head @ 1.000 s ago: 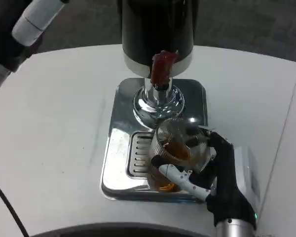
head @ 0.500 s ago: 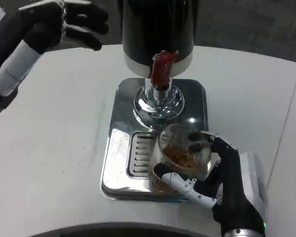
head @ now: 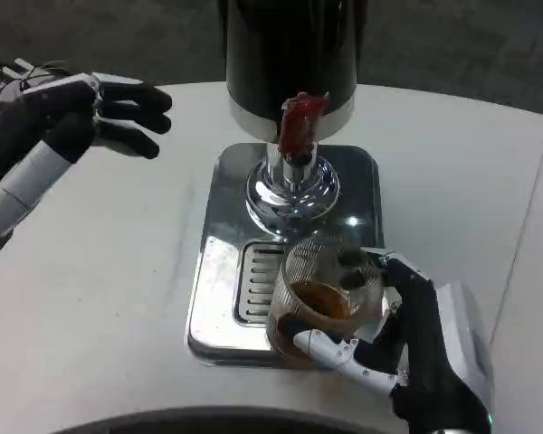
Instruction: Grasp the cup under the faucet to collect the drink, then remove the cup.
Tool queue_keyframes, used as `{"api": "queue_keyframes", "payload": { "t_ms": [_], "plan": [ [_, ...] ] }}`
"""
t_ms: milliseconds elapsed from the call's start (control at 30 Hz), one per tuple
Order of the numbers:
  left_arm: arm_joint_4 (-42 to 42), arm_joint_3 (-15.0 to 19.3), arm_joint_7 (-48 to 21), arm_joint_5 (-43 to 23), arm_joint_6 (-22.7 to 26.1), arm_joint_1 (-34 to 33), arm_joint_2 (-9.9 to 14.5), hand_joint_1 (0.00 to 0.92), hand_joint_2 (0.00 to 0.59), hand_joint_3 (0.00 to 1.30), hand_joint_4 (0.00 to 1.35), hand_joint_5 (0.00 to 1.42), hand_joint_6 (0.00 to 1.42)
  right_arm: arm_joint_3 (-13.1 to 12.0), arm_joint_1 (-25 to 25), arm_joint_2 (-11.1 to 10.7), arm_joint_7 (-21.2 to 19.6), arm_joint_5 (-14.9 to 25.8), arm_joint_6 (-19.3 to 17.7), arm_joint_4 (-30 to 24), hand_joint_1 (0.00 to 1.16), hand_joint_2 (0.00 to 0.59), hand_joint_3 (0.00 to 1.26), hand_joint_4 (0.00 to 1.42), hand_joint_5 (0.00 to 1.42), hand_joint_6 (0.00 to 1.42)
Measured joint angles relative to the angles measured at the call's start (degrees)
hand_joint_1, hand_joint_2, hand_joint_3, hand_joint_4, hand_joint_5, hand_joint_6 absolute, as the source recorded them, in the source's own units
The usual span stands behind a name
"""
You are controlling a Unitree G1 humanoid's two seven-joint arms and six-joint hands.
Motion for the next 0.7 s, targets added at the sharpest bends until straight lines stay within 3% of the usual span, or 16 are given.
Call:
{"api": "queue_keyframes", "payload": {
  "t_ms": [367, 700],
  "plan": [
    [3.26, 0.13, 0.96, 2.65, -2.75, 3.09, 0.06, 0.0, 0.028, 0.45, 0.42, 0.48, 0.42, -0.92, 4.13, -2.12, 5.34, -1.4, 0.0, -5.11, 0.72, 0.17, 0.99, 1.11, 1.27, 1.22],
    [6.42, -0.39, 1.05, 7.54, -7.59, 6.72, 2.4, 0.0, 0.03, 0.43, 0.39, 0.42, 0.37, -1.63, 6.39, -2.96, 8.37, -2.6, 0.0, -8.72, 0.72, 0.17, 0.99, 1.12, 1.29, 1.22]
  ]
}}
